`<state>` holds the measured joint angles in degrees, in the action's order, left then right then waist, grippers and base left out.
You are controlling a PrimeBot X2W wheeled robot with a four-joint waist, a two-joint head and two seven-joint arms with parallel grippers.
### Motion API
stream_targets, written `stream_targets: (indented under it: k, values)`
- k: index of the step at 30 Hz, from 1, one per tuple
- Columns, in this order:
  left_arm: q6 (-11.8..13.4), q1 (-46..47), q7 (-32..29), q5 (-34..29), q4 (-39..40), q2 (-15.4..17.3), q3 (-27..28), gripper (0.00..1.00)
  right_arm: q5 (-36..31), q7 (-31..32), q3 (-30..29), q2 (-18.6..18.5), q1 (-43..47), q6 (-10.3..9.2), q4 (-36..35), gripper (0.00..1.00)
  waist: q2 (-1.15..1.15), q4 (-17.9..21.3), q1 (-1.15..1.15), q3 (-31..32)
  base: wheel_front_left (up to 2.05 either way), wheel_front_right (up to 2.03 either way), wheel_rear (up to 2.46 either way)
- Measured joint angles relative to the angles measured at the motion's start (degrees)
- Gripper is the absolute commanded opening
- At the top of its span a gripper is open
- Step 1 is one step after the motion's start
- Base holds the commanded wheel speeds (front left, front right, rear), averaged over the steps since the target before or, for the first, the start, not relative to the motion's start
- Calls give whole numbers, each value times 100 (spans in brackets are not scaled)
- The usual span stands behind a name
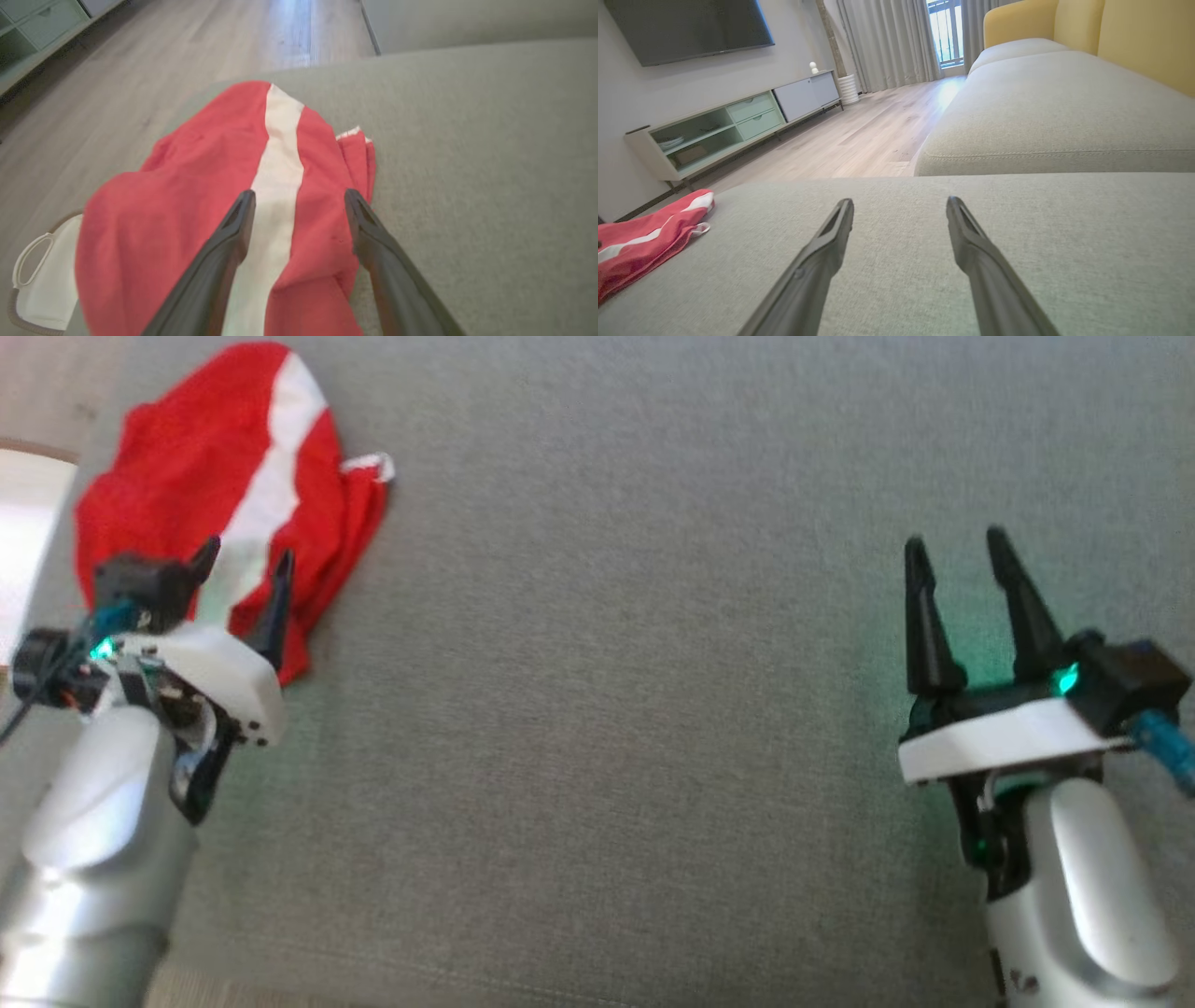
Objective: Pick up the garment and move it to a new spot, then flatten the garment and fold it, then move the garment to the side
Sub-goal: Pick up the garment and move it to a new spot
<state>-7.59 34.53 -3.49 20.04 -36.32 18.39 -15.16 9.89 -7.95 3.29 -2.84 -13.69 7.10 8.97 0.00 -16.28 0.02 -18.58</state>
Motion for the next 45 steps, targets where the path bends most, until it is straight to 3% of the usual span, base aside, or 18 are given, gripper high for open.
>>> stream_targets:
  k: [5,11,12,13,16,23,28,35,45]
  values:
    - [-1,564,-439,514,-535,479,-909,100,1,114,-37,-7,-188,0,-327,100,0,158,0,-364,0,0,0]
    - [-1,1004,-943,1298,-1044,531,-1460,100,-34,194,-5,-9,-203,0,-495,100,0,324,-1,-610,0,0,0]
    - [-1,1051,-999,1430,-1088,535,-1502,84,-33,199,0,-9,-203,0,-517,100,0,341,-1,-622,0,0,0]
    - [0,1099,-1018,1555,-1094,561,-1599,0,-33,199,4,-9,-202,0,-534,100,0,358,-2,-628,0,0,0]
    - [0,1141,-825,1797,-1121,624,-1760,0,-31,200,12,-10,-200,0,-548,100,0,385,-1,-600,0,0,0]
    - [0,1258,812,2003,-1204,690,-1690,0,107,158,121,-10,-67,0,-371,100,0,427,-2,-240,0,0,0]
    - [0,1376,1461,1925,-826,682,-1723,0,270,11,212,-9,32,0,-162,100,0,490,-3,83,0,0,0]
    - [63,1382,1469,1878,120,537,-1861,0,492,-174,404,-8,29,0,79,100,0,765,-3,364,0,0,0]
    - [531,1379,672,1755,1751,325,-2267,0,856,-465,667,-8,-51,0,390,100,0,1509,-2,403,0,0,0]
